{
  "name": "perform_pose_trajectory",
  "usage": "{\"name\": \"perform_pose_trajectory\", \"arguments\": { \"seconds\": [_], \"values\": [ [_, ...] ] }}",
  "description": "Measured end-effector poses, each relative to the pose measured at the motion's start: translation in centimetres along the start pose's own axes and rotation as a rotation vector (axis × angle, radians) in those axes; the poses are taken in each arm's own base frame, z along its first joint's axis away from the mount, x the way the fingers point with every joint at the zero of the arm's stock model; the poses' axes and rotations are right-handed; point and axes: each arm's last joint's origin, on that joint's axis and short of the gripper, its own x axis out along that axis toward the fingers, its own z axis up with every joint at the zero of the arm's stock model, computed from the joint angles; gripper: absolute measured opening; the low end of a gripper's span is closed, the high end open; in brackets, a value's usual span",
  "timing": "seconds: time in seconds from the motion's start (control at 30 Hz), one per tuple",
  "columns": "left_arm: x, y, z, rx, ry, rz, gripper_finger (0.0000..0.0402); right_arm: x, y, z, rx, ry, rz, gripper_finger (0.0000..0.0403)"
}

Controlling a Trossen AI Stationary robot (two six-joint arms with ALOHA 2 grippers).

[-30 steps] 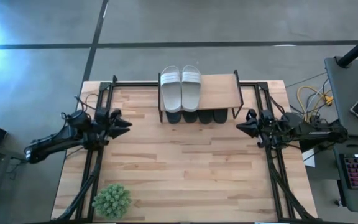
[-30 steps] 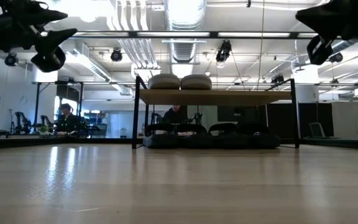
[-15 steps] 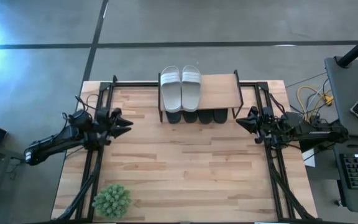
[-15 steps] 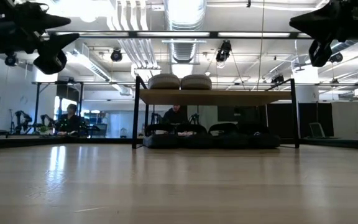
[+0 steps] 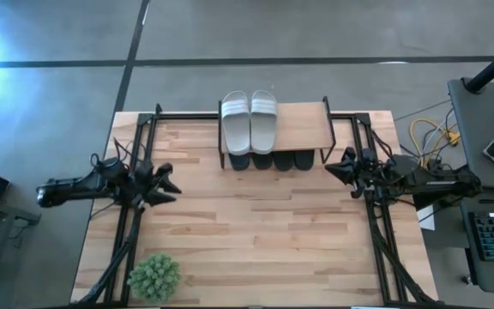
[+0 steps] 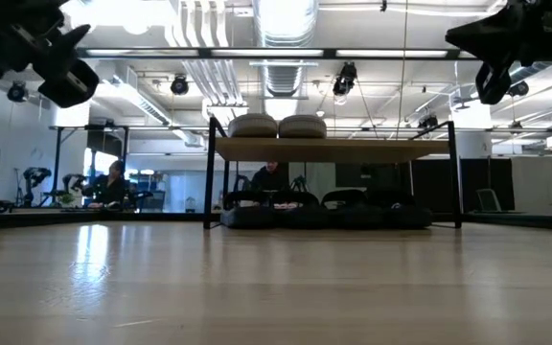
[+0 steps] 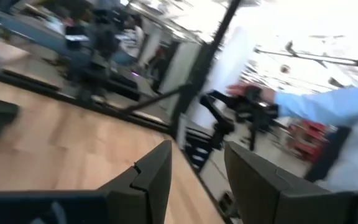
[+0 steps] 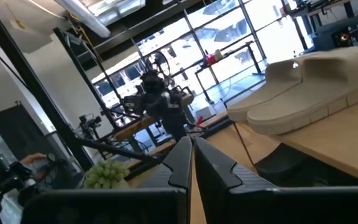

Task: Pick and place slides into the shelf
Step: Return to Home Position

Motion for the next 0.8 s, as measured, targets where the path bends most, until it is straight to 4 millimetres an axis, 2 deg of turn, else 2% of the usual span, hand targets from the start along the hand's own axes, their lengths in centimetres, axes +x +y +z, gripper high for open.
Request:
{"name": "perform_pose_trajectory", "arguments": {
  "seconds": [0.23,0.5,0.67,0.8],
  "values": [
    [0.2,-0.5,-0.3,-0.008,0.036,-0.063,0.0134,0.2,-0.7,-1.6,-0.008,0.044,-0.022,0.0013],
    [0.1,-0.7,-0.2,-0.001,0.019,-0.074,0.0134,0.0,-2.9,-5.8,-0.033,0.179,-0.087,0.0013],
    [0.3,-0.5,-0.5,-0.014,0.051,-0.056,0.0134,0.0,-2.9,-5.9,-0.035,0.209,-0.086,0.0013],
    [0.6,0.5,-2.0,-0.035,0.102,-0.027,0.0134,-0.1,-2.9,-5.9,-0.033,0.194,-0.08,0.0013]
  ]
}}
